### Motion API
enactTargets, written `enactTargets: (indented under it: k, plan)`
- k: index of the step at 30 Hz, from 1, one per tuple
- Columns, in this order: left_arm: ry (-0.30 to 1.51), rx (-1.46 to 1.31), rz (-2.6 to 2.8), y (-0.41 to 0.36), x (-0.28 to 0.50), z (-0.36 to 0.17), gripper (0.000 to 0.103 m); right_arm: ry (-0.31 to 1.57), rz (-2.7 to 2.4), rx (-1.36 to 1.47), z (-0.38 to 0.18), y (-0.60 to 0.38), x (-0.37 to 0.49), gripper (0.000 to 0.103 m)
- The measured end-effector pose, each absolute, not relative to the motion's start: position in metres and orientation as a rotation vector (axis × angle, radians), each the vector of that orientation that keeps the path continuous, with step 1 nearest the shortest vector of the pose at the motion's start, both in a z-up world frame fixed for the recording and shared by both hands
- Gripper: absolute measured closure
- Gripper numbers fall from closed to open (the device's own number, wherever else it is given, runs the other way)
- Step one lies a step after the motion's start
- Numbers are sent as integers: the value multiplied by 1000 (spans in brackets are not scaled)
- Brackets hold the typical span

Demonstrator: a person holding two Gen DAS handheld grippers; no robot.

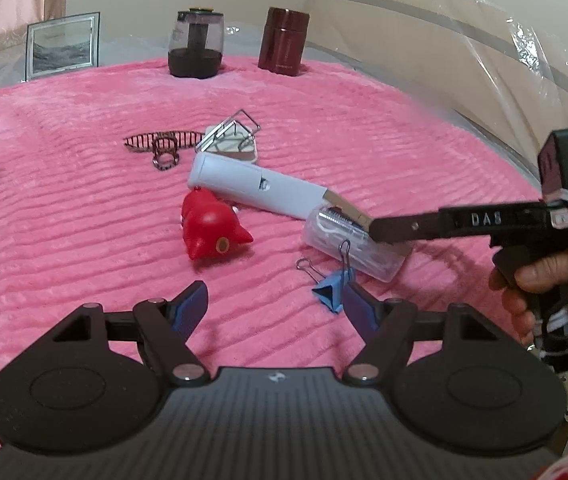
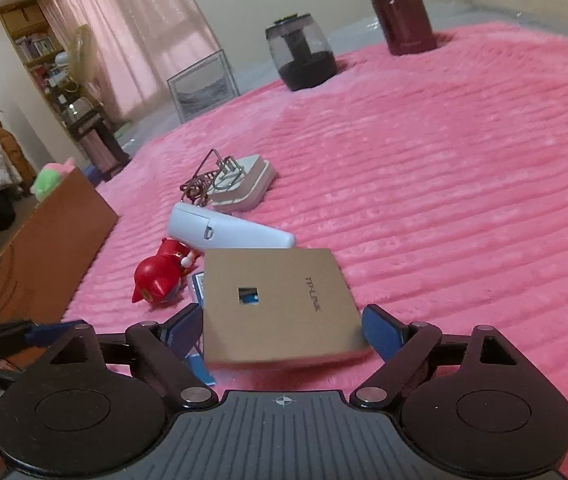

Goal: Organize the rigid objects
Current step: 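Move both tools back toward the remaining items on the blanket, then grasp the blue binder clip with the left tool while the right tool grasps the gold router box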

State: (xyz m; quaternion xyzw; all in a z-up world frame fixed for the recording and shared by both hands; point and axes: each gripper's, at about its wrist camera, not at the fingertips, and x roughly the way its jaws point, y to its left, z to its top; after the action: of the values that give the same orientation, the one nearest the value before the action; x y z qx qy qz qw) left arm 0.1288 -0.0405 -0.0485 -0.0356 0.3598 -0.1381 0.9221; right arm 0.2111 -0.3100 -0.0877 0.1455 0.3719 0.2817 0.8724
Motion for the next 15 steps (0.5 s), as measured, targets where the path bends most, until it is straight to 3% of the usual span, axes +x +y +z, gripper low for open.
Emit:
enactTargets:
  k: [6,15]
  plan:
    - [757,-77,-298,-46,130,-56,33,806,634,385,-97,-315,228,14]
    - [749,-71,-328,-61,131,-58,33,769,601,465,-87,-329,216,16]
